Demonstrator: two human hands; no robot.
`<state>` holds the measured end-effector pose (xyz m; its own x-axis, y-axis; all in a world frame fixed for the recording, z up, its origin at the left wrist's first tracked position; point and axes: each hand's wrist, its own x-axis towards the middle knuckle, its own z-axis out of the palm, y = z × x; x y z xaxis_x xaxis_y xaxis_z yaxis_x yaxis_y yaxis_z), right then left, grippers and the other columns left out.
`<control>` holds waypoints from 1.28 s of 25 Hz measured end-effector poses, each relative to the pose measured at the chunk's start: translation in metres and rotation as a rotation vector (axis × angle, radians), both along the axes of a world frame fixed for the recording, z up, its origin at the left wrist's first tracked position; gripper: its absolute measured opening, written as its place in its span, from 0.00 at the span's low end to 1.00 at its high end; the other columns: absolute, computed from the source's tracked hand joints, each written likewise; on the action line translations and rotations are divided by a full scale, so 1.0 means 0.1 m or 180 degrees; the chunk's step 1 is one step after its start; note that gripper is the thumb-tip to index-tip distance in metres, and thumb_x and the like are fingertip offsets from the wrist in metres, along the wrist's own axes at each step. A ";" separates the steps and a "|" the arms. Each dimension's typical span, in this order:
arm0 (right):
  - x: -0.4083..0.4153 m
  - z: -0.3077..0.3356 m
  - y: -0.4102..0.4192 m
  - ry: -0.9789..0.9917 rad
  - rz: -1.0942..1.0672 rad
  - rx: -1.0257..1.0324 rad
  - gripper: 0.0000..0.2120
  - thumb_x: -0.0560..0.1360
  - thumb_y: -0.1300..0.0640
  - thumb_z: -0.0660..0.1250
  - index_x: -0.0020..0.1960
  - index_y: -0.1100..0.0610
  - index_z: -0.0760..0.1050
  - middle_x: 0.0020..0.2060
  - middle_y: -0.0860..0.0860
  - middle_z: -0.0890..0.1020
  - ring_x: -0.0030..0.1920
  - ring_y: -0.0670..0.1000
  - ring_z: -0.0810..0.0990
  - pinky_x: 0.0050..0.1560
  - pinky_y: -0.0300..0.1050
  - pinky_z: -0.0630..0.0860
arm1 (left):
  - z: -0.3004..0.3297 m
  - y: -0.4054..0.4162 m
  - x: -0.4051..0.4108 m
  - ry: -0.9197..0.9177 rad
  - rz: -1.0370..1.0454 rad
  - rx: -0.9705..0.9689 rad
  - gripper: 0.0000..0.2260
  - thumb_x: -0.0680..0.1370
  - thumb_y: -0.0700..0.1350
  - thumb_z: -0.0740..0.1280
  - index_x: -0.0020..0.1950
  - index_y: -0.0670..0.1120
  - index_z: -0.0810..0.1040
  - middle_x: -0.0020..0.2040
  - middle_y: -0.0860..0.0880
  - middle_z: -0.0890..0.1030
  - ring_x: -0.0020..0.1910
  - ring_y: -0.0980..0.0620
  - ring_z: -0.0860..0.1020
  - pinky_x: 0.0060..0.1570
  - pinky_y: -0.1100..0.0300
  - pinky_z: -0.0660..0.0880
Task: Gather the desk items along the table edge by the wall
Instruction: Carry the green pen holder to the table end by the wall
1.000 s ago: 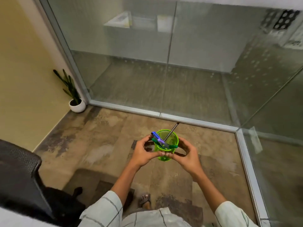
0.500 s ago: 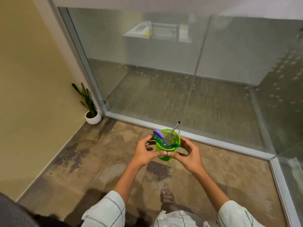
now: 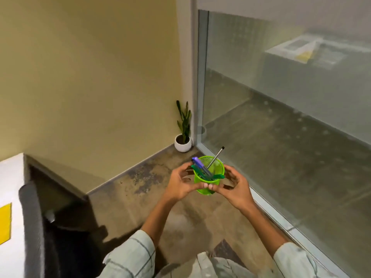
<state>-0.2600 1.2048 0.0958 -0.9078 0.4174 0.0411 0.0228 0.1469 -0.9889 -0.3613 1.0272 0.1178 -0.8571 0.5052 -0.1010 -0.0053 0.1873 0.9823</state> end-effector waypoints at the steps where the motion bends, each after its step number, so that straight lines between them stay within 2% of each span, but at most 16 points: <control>1: -0.24 0.03 0.01 -0.0005 0.0144 -0.0037 0.33 0.59 0.59 0.84 0.60 0.47 0.78 0.53 0.42 0.85 0.56 0.40 0.82 0.47 0.33 0.79 | 0.03 -0.03 -0.13 0.0018 0.0140 0.0003 0.30 0.61 0.38 0.82 0.61 0.44 0.80 0.55 0.46 0.84 0.55 0.49 0.81 0.55 0.52 0.77; 2: -0.44 0.06 0.01 0.0000 0.0273 -0.0018 0.33 0.58 0.59 0.84 0.61 0.49 0.78 0.53 0.42 0.85 0.56 0.40 0.82 0.47 0.33 0.79 | 0.05 -0.07 -0.24 0.0023 0.0287 -0.0015 0.30 0.61 0.39 0.82 0.61 0.44 0.80 0.55 0.45 0.84 0.55 0.49 0.81 0.55 0.51 0.77; 5: -1.02 0.07 -0.03 0.0036 0.0652 0.0055 0.35 0.58 0.56 0.84 0.62 0.51 0.77 0.55 0.45 0.85 0.57 0.41 0.82 0.49 0.33 0.80 | 0.05 -0.21 -0.58 0.0043 0.0673 -0.0041 0.31 0.59 0.44 0.82 0.61 0.48 0.80 0.54 0.51 0.84 0.53 0.55 0.81 0.52 0.56 0.78; 9: -1.75 0.01 -0.16 0.0034 0.1009 0.0132 0.35 0.60 0.60 0.85 0.64 0.54 0.77 0.56 0.46 0.85 0.58 0.44 0.82 0.55 0.39 0.80 | 0.02 -0.41 -1.07 0.0055 0.1032 -0.0061 0.32 0.60 0.41 0.83 0.63 0.48 0.79 0.55 0.50 0.85 0.56 0.51 0.81 0.56 0.52 0.78; 13: -2.56 -0.01 -0.38 0.0056 0.1293 0.0260 0.32 0.60 0.61 0.84 0.59 0.45 0.77 0.54 0.42 0.85 0.57 0.41 0.82 0.58 0.36 0.78 | -0.08 -0.64 -1.70 0.0019 0.1374 0.0022 0.32 0.58 0.42 0.82 0.62 0.45 0.80 0.55 0.46 0.84 0.57 0.46 0.81 0.58 0.48 0.78; 15: -2.97 -0.01 -0.52 0.0076 0.1319 0.0235 0.32 0.61 0.62 0.83 0.59 0.44 0.76 0.54 0.42 0.84 0.57 0.39 0.81 0.57 0.34 0.78 | -0.12 -0.76 -2.12 0.0012 0.1395 0.0068 0.31 0.60 0.40 0.83 0.62 0.47 0.80 0.56 0.47 0.84 0.57 0.48 0.81 0.56 0.56 0.79; 17: -3.41 0.03 -0.65 0.0108 0.1350 0.0222 0.31 0.62 0.63 0.83 0.60 0.47 0.76 0.55 0.44 0.84 0.57 0.39 0.81 0.57 0.34 0.77 | -0.09 -0.89 -2.53 0.0050 0.1379 0.0088 0.32 0.62 0.39 0.82 0.65 0.47 0.78 0.58 0.49 0.82 0.58 0.51 0.80 0.54 0.62 0.78; 20: -4.06 0.15 -0.94 0.0172 0.1519 0.0312 0.32 0.61 0.63 0.83 0.59 0.45 0.75 0.54 0.42 0.83 0.55 0.37 0.81 0.54 0.31 0.77 | -0.01 -1.21 -3.09 0.0085 0.1484 0.0029 0.35 0.63 0.41 0.82 0.68 0.47 0.75 0.61 0.50 0.80 0.59 0.55 0.78 0.56 0.58 0.76; 25: -4.88 0.18 -1.63 0.0176 0.1930 0.0134 0.31 0.61 0.61 0.83 0.59 0.43 0.76 0.56 0.44 0.83 0.58 0.42 0.81 0.50 0.36 0.80 | 0.12 -1.89 -3.67 0.0203 0.1880 -0.0130 0.36 0.64 0.42 0.82 0.70 0.45 0.74 0.63 0.49 0.79 0.58 0.57 0.77 0.59 0.56 0.75; 28: -5.36 0.13 -2.10 0.0084 0.2344 0.0097 0.32 0.60 0.60 0.83 0.60 0.44 0.76 0.56 0.44 0.83 0.59 0.43 0.81 0.52 0.41 0.82 | 0.10 -2.34 -3.90 0.0175 0.2197 -0.0180 0.35 0.64 0.44 0.82 0.70 0.47 0.74 0.60 0.54 0.79 0.57 0.61 0.77 0.57 0.59 0.75; 32: -6.04 0.08 -2.77 0.0030 0.2956 0.0120 0.32 0.60 0.60 0.84 0.59 0.41 0.77 0.56 0.43 0.83 0.60 0.42 0.80 0.54 0.45 0.82 | 0.03 -2.89 -4.17 0.0170 0.2764 -0.0220 0.34 0.64 0.45 0.82 0.68 0.49 0.75 0.61 0.54 0.80 0.60 0.58 0.77 0.60 0.54 0.75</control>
